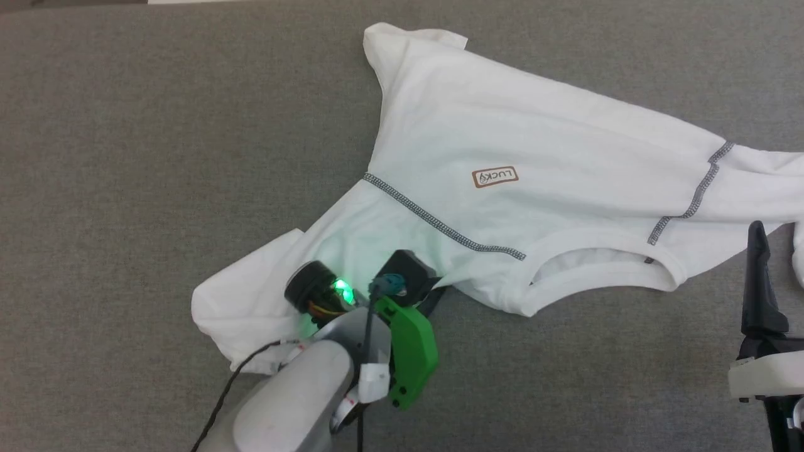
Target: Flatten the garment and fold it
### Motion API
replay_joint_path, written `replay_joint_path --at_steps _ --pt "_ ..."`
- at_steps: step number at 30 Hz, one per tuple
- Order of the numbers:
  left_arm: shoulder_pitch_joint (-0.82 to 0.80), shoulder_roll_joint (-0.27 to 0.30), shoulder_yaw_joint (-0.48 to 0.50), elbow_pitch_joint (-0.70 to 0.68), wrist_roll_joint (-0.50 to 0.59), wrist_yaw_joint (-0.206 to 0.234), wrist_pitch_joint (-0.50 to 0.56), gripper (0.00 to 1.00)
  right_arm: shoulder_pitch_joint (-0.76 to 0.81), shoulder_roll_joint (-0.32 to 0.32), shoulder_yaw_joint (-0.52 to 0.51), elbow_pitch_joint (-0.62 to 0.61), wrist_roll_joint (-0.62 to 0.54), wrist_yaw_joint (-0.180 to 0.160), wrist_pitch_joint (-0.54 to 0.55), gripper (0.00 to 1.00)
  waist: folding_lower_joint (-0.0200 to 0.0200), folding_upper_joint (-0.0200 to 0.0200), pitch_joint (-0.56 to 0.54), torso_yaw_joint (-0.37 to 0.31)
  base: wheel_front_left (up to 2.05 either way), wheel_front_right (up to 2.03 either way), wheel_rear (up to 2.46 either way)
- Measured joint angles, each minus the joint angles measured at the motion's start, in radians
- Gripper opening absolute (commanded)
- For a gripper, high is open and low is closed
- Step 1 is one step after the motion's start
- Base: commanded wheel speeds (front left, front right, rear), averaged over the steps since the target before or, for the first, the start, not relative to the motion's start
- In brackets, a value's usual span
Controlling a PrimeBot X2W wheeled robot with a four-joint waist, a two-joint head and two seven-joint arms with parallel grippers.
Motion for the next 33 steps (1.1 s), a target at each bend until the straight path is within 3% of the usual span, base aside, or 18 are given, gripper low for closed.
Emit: replay_joint_path --at_steps 4,10,13,17,21,26,29,33 --pt "0.085 0.015 0.057 -0.050 -0.079 0.023 -0.022 0.00 0.003 0.000 0.011 0.011 0.000 0.000 0.005 1.00 0.0000 0.0000 -0.042 0.008 0.00 0.00 0.00" --pt "0.273 0.150 0.184 -0.223 -0.136 0.136 -0.056 0.00 0.039 0.000 0.032 0.010 -0.001 0.000 0.048 1.00 0.0000 0.0000 -0.100 0.032 0.00 0.00 0.00" --pt "0.356 0.210 0.240 -0.306 -0.157 0.182 -0.066 0.00 0.067 -0.001 0.073 0.006 -0.024 0.000 0.112 1.00 0.0000 0.0000 -0.116 0.058 0.00 0.00 0.00" --pt "0.406 0.228 0.263 -0.364 -0.186 0.198 -0.073 0.00 0.089 -0.011 0.174 0.000 -0.102 0.000 0.252 1.00 0.0000 0.0000 -0.126 0.090 0.00 0.00 0.00" --pt "0.409 0.226 0.262 -0.394 -0.188 0.201 -0.073 0.00 0.094 -0.138 0.269 -0.007 -0.110 0.000 0.428 1.00 0.0000 0.0000 -0.126 0.115 0.00 0.00 0.00" --pt "0.399 0.217 0.244 -0.402 -0.188 0.198 -0.074 0.00 0.092 -0.318 0.342 -0.034 -0.026 0.000 0.620 1.00 0.0000 0.0000 -0.100 0.126 0.00 0.00 0.00" --pt "0.385 0.209 0.240 -0.401 -0.188 0.190 -0.081 0.00 0.074 -0.404 0.365 -0.051 0.016 0.000 0.679 1.00 0.0000 0.0000 -0.076 0.130 0.00 0.00 0.00" --pt "0.358 0.195 0.238 -0.394 -0.188 0.181 -0.091 0.00 0.025 -0.463 0.395 -0.058 0.051 0.000 0.708 1.00 0.0000 0.0000 -0.039 0.136 0.00 0.00 0.00"
